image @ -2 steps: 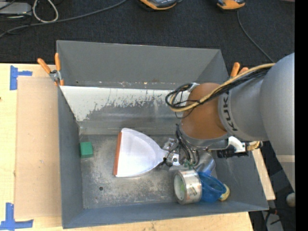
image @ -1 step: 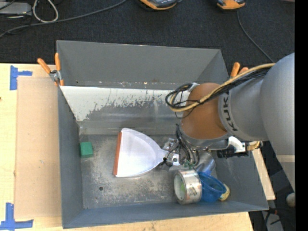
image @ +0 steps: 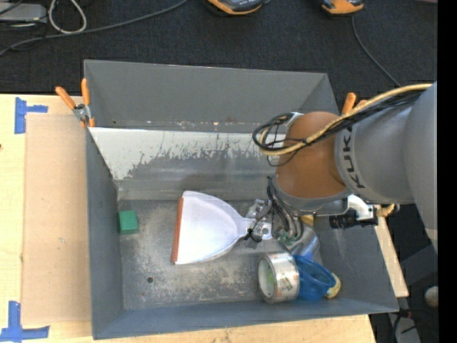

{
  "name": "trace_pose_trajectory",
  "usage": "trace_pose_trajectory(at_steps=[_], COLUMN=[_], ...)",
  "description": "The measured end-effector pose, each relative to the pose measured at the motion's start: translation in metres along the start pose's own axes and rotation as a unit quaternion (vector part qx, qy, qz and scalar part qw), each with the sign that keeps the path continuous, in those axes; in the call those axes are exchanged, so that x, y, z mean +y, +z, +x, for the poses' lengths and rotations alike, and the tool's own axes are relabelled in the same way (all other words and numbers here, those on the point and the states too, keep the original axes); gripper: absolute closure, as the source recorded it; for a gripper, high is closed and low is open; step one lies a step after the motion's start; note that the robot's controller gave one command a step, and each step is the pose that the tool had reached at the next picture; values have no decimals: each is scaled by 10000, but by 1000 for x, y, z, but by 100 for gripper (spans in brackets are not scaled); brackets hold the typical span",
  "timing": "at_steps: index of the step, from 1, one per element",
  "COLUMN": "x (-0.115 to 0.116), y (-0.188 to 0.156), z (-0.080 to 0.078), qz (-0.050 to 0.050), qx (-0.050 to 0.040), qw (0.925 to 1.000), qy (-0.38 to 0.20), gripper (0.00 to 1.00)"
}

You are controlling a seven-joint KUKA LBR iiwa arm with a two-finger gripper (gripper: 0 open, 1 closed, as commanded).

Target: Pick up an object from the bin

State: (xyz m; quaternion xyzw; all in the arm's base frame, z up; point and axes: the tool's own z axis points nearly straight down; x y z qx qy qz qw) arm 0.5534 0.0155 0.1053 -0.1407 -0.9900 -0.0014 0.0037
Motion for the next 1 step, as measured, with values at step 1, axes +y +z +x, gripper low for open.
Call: trace_pose_trajectory(at_steps=[1], x=[0], y=[-34], z=[1], qz=[1], qx=[11], qw=[10000], qy=[-9], gripper=[100])
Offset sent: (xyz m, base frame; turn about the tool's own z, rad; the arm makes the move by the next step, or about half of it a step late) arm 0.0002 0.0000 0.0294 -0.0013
